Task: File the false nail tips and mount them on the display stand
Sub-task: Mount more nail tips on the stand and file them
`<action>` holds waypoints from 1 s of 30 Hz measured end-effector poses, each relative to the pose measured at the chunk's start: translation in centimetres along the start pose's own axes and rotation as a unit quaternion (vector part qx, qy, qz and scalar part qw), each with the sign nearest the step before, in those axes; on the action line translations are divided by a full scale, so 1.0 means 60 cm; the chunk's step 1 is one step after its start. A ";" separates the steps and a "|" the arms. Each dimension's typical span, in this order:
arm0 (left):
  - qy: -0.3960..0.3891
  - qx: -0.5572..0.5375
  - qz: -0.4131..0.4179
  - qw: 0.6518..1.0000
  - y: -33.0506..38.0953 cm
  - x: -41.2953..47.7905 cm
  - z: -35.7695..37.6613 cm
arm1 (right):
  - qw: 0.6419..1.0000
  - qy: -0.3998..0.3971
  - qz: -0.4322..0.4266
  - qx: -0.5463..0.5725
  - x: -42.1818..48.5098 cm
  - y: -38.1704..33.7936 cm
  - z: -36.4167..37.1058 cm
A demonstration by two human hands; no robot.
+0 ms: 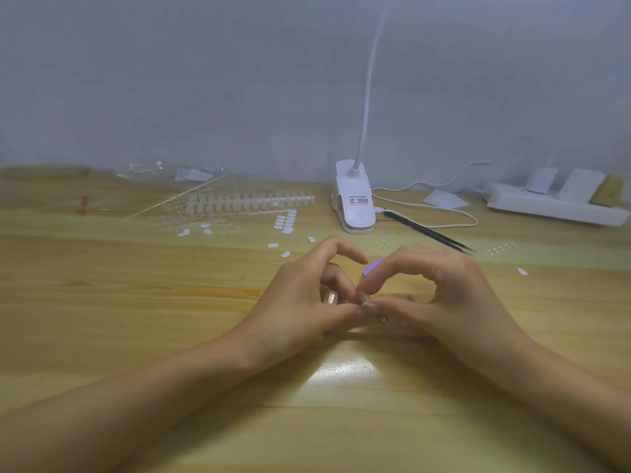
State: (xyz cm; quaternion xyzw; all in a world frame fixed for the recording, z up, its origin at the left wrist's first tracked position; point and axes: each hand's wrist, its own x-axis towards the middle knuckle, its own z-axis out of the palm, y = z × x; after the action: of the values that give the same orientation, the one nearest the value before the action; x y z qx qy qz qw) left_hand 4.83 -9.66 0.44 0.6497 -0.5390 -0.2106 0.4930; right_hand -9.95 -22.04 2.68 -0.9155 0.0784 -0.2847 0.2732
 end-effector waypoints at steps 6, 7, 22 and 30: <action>0.003 0.000 -0.013 1.000 -0.001 -0.002 -0.001 | 0.999 0.015 -0.005 -0.038 0.000 0.001 0.008; 0.003 -0.004 -0.014 1.000 -0.001 -0.002 -0.001 | 0.999 0.014 -0.006 -0.044 0.000 0.002 0.008; -0.004 -0.025 -0.018 1.000 -0.007 -0.002 -0.001 | 0.998 0.024 0.007 -0.057 -0.002 0.013 0.019; -0.030 0.021 0.001 0.999 -0.006 -0.005 -0.011 | 0.999 -0.008 0.032 0.018 0.015 0.017 -0.031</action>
State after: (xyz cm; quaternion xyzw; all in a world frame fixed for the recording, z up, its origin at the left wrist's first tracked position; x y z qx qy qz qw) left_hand 5.44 -9.13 0.34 0.6529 -0.5585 -0.2176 0.4631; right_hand -10.24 -24.01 3.83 -0.9095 0.1000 -0.2704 0.2995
